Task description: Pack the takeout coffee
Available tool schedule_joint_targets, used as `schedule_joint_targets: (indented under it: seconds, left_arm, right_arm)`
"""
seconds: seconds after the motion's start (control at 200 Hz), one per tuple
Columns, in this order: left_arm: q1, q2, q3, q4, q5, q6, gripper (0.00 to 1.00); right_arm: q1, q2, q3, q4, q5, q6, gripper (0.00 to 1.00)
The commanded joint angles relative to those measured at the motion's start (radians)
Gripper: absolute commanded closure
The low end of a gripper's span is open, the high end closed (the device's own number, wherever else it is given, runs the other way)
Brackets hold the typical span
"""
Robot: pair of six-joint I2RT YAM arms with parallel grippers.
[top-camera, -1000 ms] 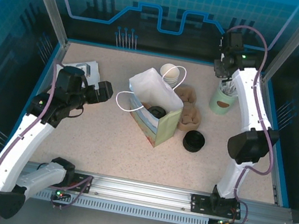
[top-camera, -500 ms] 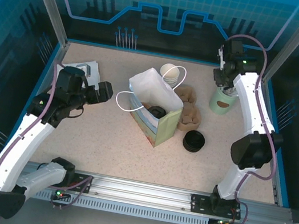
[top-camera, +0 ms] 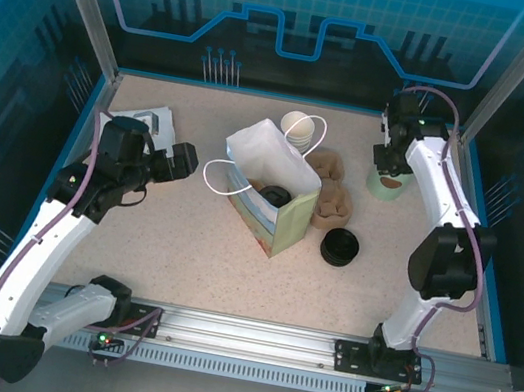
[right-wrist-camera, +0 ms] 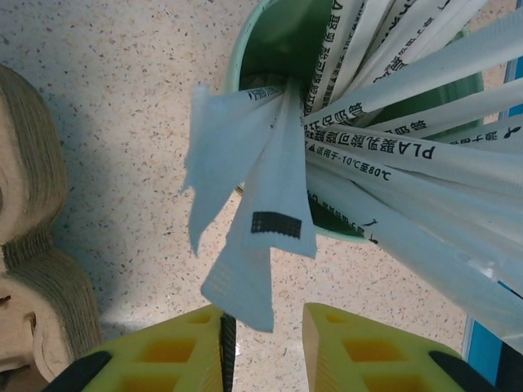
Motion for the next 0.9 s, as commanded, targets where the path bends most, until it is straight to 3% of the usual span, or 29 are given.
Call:
schedule_joint_targets:
  seconds: [0.0,0.625,0.895]
  left_arm:
    - [0.009,-0.003,-0.002,0.000,-0.009,-0.005,0.01]
    - [0.009,0.011,0.003,-0.007,-0.012,-0.003,0.01]
    - [0.009,0.016,0.003,-0.006,-0.010,-0.003,0.01]
  right_arm:
    - [-0.014,-0.030,-0.002,0.066,-0.028,0.019,0.73]
    - [-0.018,0.080,0.126,0.080,-0.076,0.000,0.79]
    - [-0.018,0.069,0.116,0.062,-0.059,0.000,0.87]
